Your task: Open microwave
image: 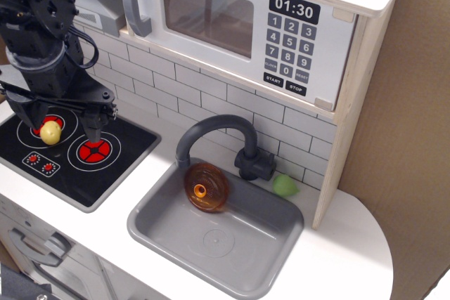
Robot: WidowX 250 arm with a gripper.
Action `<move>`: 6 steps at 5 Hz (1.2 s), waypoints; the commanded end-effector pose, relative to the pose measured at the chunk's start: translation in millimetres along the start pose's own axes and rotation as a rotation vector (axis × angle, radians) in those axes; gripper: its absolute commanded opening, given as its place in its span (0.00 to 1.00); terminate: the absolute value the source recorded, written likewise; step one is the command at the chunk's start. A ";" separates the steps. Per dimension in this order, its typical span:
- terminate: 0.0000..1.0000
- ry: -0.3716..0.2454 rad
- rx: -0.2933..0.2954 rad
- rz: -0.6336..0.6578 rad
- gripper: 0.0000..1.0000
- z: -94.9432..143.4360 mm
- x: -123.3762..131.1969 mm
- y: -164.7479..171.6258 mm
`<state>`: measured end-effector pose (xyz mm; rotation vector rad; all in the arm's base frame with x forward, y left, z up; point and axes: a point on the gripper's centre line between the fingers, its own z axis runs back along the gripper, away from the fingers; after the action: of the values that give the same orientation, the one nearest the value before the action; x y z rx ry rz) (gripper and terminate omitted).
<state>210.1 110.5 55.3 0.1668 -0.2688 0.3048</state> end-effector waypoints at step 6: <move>0.00 -0.118 -0.173 -0.048 1.00 -2.8 149.5 -9.9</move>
<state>344.9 138.8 76.0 -0.0015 -0.3498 0.2283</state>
